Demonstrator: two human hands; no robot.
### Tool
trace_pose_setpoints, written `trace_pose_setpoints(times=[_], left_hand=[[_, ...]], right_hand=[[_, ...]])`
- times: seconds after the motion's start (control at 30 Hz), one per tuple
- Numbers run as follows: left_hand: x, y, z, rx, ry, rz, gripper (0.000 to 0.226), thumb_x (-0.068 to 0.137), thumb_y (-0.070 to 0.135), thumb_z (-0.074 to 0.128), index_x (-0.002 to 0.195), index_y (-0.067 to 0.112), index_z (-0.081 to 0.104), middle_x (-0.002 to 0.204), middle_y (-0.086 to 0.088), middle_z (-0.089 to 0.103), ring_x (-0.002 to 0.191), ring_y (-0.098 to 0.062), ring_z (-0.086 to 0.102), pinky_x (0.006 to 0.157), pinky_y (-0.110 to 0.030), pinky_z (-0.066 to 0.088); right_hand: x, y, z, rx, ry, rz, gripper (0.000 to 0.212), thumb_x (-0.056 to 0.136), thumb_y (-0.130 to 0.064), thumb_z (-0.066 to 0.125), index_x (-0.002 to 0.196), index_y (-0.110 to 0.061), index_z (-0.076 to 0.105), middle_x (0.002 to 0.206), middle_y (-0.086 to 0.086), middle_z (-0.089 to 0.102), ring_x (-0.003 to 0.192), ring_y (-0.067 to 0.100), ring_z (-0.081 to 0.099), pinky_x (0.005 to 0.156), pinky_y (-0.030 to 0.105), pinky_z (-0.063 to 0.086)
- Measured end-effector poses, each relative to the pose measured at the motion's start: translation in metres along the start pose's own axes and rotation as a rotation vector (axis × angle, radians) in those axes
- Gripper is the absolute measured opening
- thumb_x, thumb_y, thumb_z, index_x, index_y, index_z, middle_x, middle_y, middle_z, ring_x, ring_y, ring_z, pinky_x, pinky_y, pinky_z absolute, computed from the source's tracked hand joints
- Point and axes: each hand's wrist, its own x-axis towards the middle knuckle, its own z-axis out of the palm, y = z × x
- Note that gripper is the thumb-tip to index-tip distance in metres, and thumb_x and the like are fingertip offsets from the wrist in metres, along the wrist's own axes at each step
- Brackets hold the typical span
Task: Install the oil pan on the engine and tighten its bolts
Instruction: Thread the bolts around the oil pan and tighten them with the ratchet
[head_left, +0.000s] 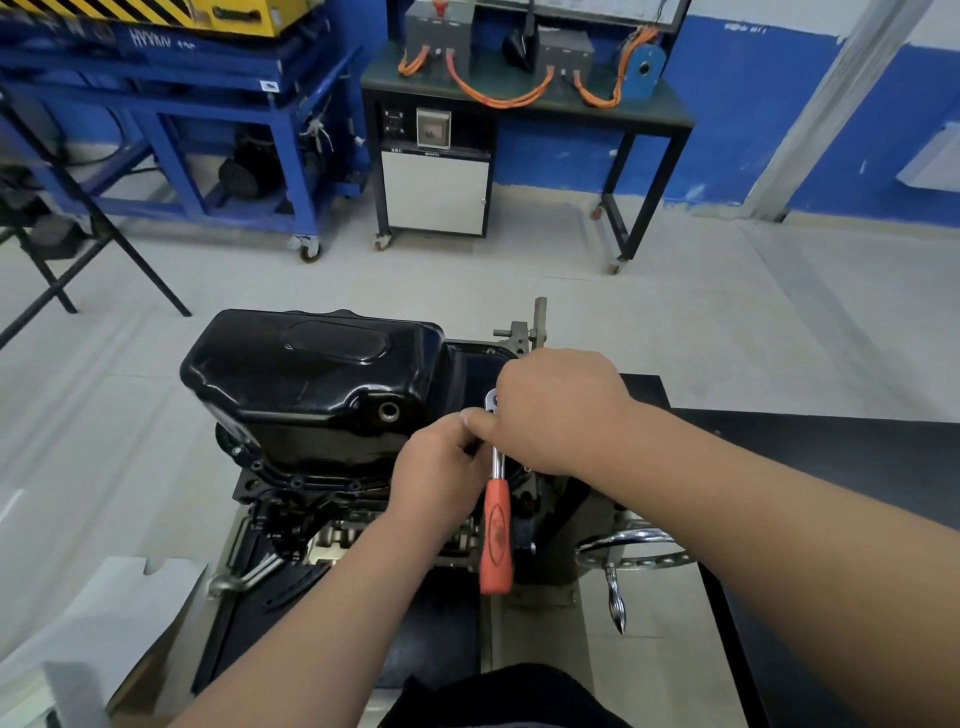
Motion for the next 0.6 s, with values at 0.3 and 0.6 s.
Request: trace_pose_setpoints(times=[0.3,0.6], left_hand=[[0.018,-0.002,-0.015,0.250,-0.159,0.362,0.025,0.087,0.035,0.060,0.074,0.013,0.061,0.062,0.007,0.049,0.058,-0.017,0.049,0.050,-0.031,0.037],[0.022,0.003,-0.020,0.365,-0.218,0.501,0.023,0.089,0.030,0.056,0.079,0.011,0.062,0.068,0.001,0.057,0.062,-0.025,0.056,0.053,-0.038,0.046]], right_hand=[[0.007,0.025,-0.013,-0.189,0.041,-0.479,0.015,0.086,-0.037,0.056,0.094,-0.025,0.058,0.097,-0.004,0.055,0.092,0.020,0.055,0.076,0.034,0.036],[0.006,0.024,-0.011,-0.171,-0.025,-0.346,0.014,0.087,-0.036,0.053,0.087,-0.022,0.056,0.093,-0.001,0.056,0.085,0.024,0.056,0.069,0.033,0.043]])
